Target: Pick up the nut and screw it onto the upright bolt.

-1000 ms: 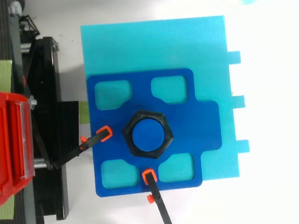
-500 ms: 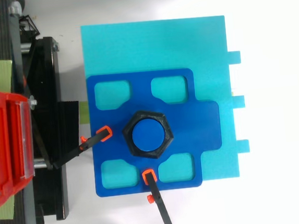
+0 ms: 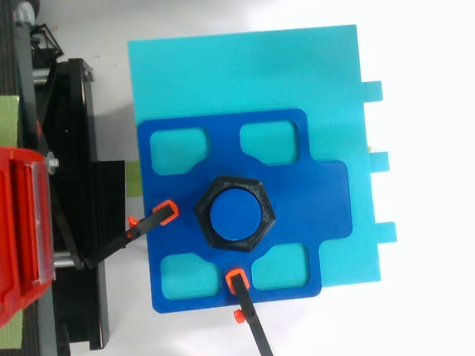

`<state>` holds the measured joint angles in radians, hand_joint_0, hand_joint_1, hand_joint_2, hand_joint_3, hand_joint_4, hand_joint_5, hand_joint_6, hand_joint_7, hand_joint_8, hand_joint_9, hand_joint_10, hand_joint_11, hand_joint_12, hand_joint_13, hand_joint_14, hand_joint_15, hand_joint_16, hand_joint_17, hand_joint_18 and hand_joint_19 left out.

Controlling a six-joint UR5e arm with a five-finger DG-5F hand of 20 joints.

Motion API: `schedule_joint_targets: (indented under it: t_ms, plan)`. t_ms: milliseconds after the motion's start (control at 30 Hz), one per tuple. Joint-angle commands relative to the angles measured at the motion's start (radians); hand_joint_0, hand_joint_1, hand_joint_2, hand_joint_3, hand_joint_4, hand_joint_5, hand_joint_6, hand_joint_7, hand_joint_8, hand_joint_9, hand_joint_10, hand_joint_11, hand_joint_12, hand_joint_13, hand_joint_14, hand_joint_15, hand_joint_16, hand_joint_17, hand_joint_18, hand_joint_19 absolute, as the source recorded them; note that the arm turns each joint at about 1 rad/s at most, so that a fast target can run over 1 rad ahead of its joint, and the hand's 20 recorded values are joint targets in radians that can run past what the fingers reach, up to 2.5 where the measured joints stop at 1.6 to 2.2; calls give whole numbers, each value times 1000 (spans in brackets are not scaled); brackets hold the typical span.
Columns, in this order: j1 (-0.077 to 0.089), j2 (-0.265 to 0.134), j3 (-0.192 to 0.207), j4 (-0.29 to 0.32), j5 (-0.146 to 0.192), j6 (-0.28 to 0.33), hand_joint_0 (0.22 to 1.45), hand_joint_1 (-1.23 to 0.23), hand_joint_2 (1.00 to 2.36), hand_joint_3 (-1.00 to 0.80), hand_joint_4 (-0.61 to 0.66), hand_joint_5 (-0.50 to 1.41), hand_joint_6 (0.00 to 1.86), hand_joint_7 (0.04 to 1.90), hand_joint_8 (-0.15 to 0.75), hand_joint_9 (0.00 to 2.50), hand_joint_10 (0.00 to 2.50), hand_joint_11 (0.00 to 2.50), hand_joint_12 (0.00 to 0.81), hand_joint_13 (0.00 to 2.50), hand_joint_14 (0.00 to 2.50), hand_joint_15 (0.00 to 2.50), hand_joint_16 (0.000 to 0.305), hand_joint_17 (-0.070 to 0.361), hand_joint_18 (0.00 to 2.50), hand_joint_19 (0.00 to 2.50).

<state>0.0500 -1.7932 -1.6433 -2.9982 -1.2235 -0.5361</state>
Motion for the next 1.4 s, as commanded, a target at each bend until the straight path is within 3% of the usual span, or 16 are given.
schedule_joint_targets:
  t_ms: [0, 200, 400, 567, 900, 1367]
  plan:
    - [2, 0, 0, 1, 1, 7, 483, -370, 1000, -500, 134, -200, 502, 664, 199, 389, 0, 0, 312, 20, 0, 0, 42, 94, 0, 0]
    - [2, 0, -1, 1, 4, 7, 477, -389, 1000, -500, 134, -200, 502, 673, 197, 373, 0, 0, 316, 11, 0, 0, 44, 98, 0, 0]
    - [2, 0, 0, 1, 1, 5, 493, -430, 1000, -500, 175, -170, 502, 715, 227, 627, 0, 0, 292, 230, 0, 0, 41, 93, 0, 0]
    - [2, 0, -1, -1, 1, 5, 480, -428, 1000, -500, 125, -215, 502, 677, 204, 397, 0, 0, 317, 34, 0, 0, 44, 98, 0, 0]
    - [2, 0, -1, -1, 1, 5, 458, -391, 1000, -500, 87, -244, 501, 599, 190, 134, 0, 0, 341, 0, 0, 0, 48, 109, 0, 0]
    - [2, 0, -1, -1, 1, 5, 444, -347, 1000, -500, 55, -248, 501, 631, 179, 73, 0, 0, 337, 0, 0, 0, 51, 114, 0, 0]
